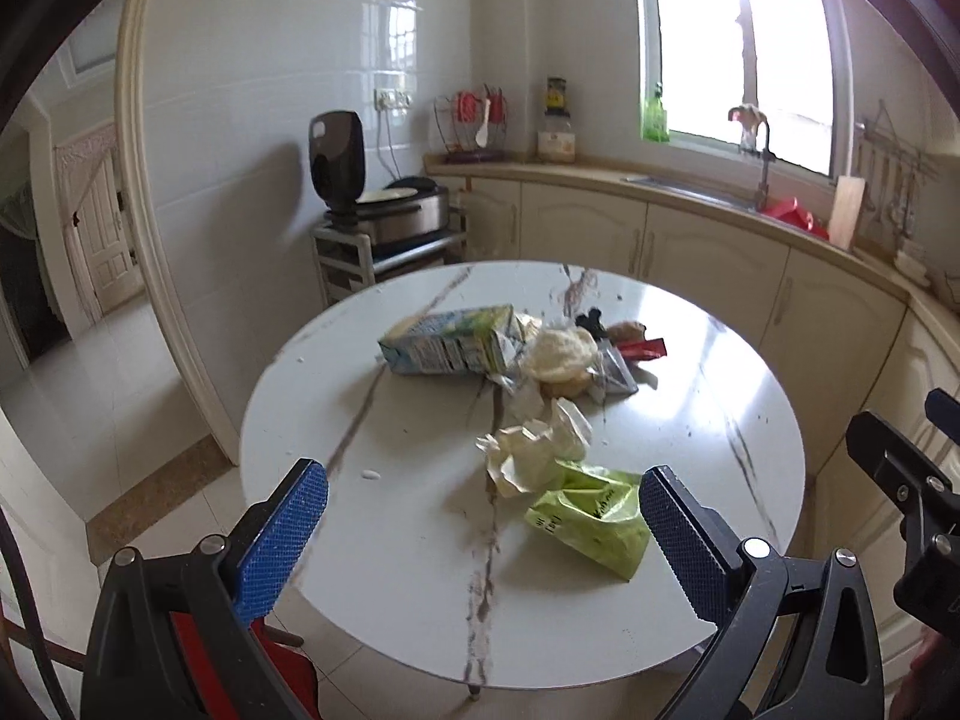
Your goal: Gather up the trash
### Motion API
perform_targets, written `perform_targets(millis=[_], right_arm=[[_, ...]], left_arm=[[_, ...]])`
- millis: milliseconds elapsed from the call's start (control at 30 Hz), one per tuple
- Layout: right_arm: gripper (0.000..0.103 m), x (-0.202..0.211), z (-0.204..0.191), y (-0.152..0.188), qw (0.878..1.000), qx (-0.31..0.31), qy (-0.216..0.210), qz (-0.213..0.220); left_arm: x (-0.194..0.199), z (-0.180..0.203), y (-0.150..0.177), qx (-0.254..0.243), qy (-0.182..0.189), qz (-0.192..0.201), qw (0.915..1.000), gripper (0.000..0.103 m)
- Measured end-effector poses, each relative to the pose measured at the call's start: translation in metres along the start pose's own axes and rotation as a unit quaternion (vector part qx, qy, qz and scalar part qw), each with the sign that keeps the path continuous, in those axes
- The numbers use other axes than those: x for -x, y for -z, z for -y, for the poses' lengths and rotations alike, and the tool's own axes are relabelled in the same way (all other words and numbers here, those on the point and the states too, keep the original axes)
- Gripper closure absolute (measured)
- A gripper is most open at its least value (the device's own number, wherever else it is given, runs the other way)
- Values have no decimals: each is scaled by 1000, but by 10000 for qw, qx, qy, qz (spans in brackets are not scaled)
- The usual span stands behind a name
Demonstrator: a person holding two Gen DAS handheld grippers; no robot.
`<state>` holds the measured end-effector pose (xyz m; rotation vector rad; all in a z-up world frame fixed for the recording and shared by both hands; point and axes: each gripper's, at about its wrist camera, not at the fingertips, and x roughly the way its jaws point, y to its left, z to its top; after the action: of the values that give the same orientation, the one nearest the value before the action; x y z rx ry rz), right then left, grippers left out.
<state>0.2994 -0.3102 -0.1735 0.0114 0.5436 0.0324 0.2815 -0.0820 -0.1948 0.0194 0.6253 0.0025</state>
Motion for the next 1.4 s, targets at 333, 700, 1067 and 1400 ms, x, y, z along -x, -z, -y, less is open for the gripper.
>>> perform_targets(millis=[333,700,1067,1400], right_arm=[[0,-61,35,27,9965,-347,-141,-744],[0,-70,29,26,9945,-414,-401,-872],[0,-62,-4,18,9935,-249,-673,-880],[0,-104,-59,12,9828,-226,-1254,-1339]], left_arm=[[-98,28,-15,-561,221,-969,9935,3],[-126,5,-10,-212,994,-1234,9871,98],[-85,-57,-12,391,1874,-1158,9747,102],[-68,-118,-2,607,1611,-1178,9780,102]])
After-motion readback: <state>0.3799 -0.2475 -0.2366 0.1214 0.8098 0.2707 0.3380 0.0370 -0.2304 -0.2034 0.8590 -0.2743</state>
